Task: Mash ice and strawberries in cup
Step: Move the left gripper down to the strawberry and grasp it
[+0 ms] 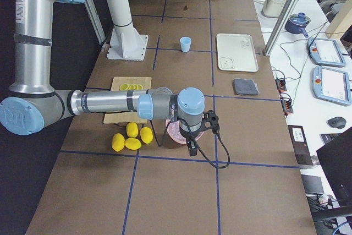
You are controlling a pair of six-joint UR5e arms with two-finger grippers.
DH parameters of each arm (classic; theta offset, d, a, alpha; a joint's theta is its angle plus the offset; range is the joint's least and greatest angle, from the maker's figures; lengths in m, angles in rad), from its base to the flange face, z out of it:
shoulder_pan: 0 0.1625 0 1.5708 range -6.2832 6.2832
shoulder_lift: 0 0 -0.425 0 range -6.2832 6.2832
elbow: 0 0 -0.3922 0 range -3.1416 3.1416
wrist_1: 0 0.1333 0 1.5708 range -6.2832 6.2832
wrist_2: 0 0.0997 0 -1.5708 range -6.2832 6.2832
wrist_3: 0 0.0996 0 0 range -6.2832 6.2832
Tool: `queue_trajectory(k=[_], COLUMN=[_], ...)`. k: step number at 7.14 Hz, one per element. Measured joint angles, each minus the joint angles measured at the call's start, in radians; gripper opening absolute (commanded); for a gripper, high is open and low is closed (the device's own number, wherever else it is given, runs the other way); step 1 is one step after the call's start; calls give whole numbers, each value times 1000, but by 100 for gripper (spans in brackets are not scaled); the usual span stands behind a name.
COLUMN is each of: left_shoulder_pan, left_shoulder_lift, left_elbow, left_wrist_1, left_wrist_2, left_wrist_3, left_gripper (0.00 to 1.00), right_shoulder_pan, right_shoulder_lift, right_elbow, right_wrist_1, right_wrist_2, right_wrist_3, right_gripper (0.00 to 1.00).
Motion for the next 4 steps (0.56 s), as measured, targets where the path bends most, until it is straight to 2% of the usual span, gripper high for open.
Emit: queue_trajectory(k=[2,4], left_shoulder_pan=[111,261], left_shoulder_lift=[7,53], left_elbow=[-21,-38], left_wrist_1=[-55,-250], left_wrist_2=[2,29], left_wrist_3=[-182,-479], left_gripper=[100,100], right_shoulder_pan=[0,0], right_shoulder_lift=[0,-1], right_elbow=[0,0], right_wrist_1=[1,2], right_wrist_2=[1,1], right_wrist_3=[1,0], right_gripper=[99,99])
